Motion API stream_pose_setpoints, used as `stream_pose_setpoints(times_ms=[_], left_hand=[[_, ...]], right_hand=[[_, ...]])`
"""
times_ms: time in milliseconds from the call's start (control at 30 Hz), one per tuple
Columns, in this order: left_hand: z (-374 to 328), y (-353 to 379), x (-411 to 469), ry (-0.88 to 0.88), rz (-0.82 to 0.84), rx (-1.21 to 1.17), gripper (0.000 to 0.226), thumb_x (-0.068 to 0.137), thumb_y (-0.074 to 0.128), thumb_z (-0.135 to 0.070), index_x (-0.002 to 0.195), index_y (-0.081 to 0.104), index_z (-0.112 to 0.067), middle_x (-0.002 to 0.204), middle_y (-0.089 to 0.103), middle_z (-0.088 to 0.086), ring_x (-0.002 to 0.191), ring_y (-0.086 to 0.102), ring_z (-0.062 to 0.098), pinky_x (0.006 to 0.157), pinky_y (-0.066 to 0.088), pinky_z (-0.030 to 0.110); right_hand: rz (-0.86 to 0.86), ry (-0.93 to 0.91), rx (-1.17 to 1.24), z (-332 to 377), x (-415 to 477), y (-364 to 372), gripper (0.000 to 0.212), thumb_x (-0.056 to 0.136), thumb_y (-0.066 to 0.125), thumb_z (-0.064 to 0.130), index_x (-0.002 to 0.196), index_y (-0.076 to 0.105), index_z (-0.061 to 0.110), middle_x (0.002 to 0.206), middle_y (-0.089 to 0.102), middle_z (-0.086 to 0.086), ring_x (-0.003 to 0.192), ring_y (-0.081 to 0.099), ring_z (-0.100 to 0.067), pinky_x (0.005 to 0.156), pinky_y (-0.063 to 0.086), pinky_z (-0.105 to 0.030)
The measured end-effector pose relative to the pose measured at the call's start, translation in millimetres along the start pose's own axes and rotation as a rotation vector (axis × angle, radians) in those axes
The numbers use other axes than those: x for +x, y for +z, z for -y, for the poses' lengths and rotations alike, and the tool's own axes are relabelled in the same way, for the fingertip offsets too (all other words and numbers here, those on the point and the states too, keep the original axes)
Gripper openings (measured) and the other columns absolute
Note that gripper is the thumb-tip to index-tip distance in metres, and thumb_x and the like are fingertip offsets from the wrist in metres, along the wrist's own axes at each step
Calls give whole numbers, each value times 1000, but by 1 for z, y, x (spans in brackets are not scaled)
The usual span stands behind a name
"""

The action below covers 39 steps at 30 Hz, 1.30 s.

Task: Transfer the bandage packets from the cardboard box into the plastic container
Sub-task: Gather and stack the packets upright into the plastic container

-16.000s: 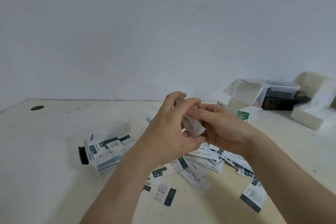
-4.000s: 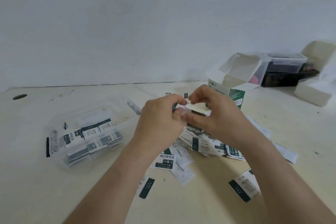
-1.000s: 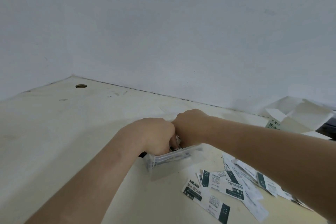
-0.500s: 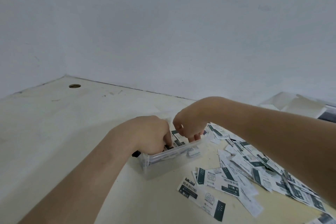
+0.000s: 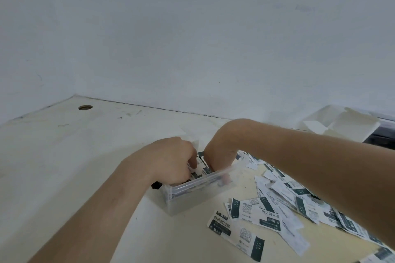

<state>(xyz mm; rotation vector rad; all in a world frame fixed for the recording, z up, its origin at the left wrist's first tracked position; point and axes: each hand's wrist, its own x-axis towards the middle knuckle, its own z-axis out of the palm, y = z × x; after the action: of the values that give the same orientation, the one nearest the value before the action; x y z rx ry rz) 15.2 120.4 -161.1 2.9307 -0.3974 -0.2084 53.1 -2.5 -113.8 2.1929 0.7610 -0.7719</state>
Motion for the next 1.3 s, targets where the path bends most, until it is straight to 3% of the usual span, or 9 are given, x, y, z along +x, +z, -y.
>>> stream_pose_setpoints(times_ms=[167, 300, 500, 700, 833, 967, 1067, 1167, 1300], left_hand=[[-3, -5, -5, 5, -25, -53, 44, 70, 48, -16, 103, 72, -32, 123, 63, -10, 109, 60, 13, 91, 52, 32], [-7, -9, -9, -3, -58, -91, 37, 75, 48, -10, 87, 76, -30, 101, 71, -10, 90, 65, 10, 81, 55, 30], [-13, -12, -17, -75, -132, -119, 39, 75, 45, -1, 69, 76, -25, 66, 65, -10, 49, 53, 6, 47, 41, 19], [-11, -9, -15, -73, -99, -96, 37, 74, 46, -5, 72, 77, -26, 79, 72, -5, 70, 66, 14, 65, 56, 29], [-16, -14, -21, -67, -219, -133, 38, 80, 46, -3, 72, 74, -27, 69, 61, -10, 55, 54, 8, 50, 39, 18], [-13, -18, -25, 81, -549, -54, 39, 79, 40, -6, 81, 73, -26, 88, 64, -10, 85, 56, 13, 77, 44, 29], [-32, -23, -37, 248, -688, -130, 41, 69, 37, -8, 80, 73, -26, 86, 65, -16, 78, 58, 8, 75, 49, 29], [-67, -20, -53, 348, -487, -141, 41, 72, 41, -10, 85, 74, -32, 89, 66, -19, 76, 58, 0, 73, 48, 23], [-115, 3, -60, 343, 50, 37, 46, 91, 53, -18, 131, 51, -41, 140, 44, -20, 125, 43, 4, 105, 38, 28]], right_hand=[[-49, 13, 30, -4, -2, 3, 25, 99, 47, 16, 74, 52, 10, 81, 54, -4, 79, 58, -22, 88, 54, -37], [-81, 1, 113, -12, -15, -2, 29, 95, 43, 8, 118, 61, 3, 123, 66, -15, 97, 69, -26, 55, 44, -20], [-326, -132, 556, -20, -31, 8, 16, 92, 43, 7, 92, 56, 16, 103, 74, 4, 90, 59, -14, 69, 53, -34], [-395, -191, 634, -7, -16, 23, 24, 90, 46, 8, 84, 65, 21, 84, 65, 9, 80, 57, -12, 91, 52, -44], [-565, -205, 821, -15, -25, 29, 25, 89, 46, 4, 94, 67, 17, 95, 74, 1, 79, 60, -10, 76, 54, -42], [-819, -182, 1062, -44, -54, 50, 23, 90, 49, 3, 94, 70, 13, 88, 76, 2, 75, 62, -5, 69, 51, -23], [-877, -125, 1150, -71, -74, 85, 17, 91, 55, 7, 94, 70, 16, 89, 76, 3, 75, 63, -6, 67, 51, -27], [-745, -5, 1036, -89, -84, 124, 17, 87, 68, 29, 104, 66, 31, 103, 72, 12, 98, 66, -10, 95, 51, -39], [-340, 142, 788, -93, -94, 168, 81, 70, 76, 55, 139, 34, 48, 148, 40, 10, 134, 41, -18, 112, 32, -45]])
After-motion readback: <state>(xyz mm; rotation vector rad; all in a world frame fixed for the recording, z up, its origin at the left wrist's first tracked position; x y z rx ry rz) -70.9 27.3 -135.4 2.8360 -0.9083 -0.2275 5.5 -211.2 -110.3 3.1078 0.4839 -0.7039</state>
